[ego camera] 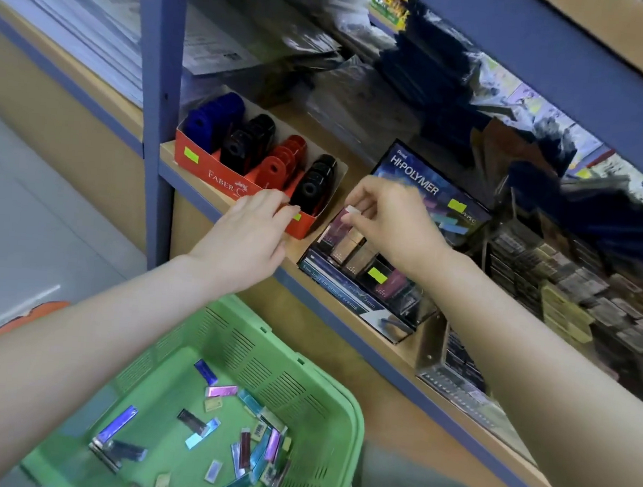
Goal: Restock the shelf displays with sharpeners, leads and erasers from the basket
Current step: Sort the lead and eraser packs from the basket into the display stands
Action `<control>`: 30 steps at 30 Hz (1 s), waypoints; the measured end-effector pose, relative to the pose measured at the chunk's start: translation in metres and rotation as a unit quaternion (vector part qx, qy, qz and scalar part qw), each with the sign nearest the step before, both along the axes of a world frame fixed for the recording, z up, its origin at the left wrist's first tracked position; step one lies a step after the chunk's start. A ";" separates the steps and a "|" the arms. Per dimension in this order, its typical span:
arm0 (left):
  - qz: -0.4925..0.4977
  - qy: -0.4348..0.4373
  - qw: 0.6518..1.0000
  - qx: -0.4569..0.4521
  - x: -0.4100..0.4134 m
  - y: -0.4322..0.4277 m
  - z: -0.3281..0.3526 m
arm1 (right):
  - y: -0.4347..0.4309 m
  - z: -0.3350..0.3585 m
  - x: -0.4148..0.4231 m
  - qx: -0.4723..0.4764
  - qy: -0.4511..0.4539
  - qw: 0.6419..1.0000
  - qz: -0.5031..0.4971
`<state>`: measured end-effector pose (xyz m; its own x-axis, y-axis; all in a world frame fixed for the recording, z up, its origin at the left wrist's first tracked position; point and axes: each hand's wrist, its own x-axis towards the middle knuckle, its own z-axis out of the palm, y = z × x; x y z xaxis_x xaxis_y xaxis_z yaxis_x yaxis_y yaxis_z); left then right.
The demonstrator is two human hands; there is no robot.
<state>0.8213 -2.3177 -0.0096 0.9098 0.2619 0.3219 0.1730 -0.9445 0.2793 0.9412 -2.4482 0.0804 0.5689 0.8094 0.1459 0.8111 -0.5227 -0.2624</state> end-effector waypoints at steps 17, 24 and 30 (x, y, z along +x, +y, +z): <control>0.044 -0.058 0.997 -0.018 -0.064 -0.002 -0.036 | -0.016 -0.052 -0.053 0.082 -0.178 0.979 0.047; 0.153 0.078 0.978 -0.116 -0.161 0.003 -0.119 | -0.022 -0.159 -0.106 -0.084 0.051 0.986 0.133; 0.189 0.129 0.941 -0.250 -0.199 0.000 -0.152 | -0.025 -0.285 -0.139 -0.258 0.251 0.930 0.075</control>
<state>0.6222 -2.3175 -0.1614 0.7529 0.6418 -0.1458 0.5924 -0.5644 0.5749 0.8020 -2.4727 -0.2048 0.3360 0.7733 -0.5377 0.7279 -0.5755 -0.3728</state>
